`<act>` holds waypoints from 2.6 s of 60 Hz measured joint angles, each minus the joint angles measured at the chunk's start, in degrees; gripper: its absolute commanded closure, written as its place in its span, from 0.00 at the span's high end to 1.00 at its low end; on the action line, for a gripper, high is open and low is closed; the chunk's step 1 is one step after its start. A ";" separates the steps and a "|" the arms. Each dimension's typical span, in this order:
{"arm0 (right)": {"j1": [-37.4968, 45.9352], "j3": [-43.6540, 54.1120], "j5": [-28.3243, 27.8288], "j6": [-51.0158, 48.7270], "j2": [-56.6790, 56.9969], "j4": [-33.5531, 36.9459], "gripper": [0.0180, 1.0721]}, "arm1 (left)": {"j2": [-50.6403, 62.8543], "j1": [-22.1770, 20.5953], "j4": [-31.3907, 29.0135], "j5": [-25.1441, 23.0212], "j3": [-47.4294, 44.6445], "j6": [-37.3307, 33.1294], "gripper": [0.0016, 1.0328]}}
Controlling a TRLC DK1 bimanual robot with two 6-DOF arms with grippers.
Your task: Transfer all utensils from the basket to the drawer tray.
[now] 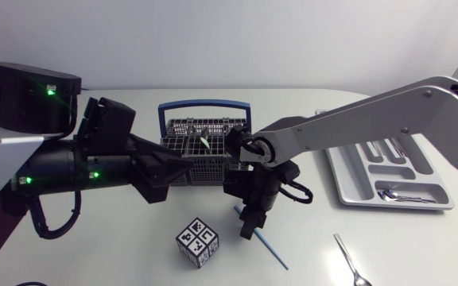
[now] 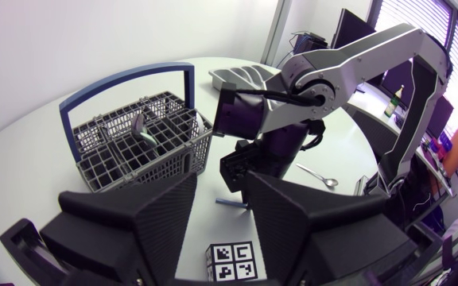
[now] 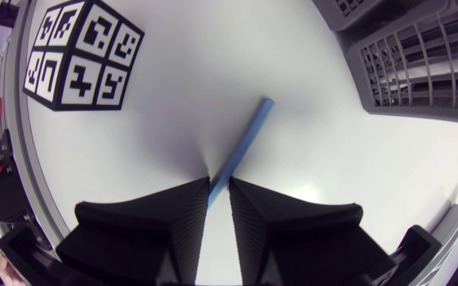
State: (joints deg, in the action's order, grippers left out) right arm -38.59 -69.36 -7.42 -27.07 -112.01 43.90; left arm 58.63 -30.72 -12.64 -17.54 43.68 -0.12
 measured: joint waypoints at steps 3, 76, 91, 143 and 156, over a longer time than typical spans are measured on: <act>0.09 0.26 0.02 -2.29 0.15 0.35 0.12 | -0.24 0.20 0.04 0.02 -0.17 0.00 0.45; 8.33 18.38 2.82 -21.51 21.00 5.95 0.30 | 13.05 -8.13 -1.79 0.00 2.32 -1.36 0.41; 14.29 23.32 0.35 -20.87 21.20 0.85 0.12 | 24.28 -13.86 0.44 0.02 6.08 -2.84 0.23; 23.71 24.72 -1.14 -20.85 18.53 -5.16 0.12 | 47.23 -20.96 2.05 1.07 14.27 -4.92 0.05; 23.76 24.61 -1.57 -19.76 17.92 -6.43 0.12 | 49.77 -21.99 2.10 1.36 15.67 -4.92 0.05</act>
State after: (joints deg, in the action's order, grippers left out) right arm -14.83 -44.75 -8.99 -46.83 -94.08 37.47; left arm 108.40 -52.71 -10.55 -16.19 59.35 -5.04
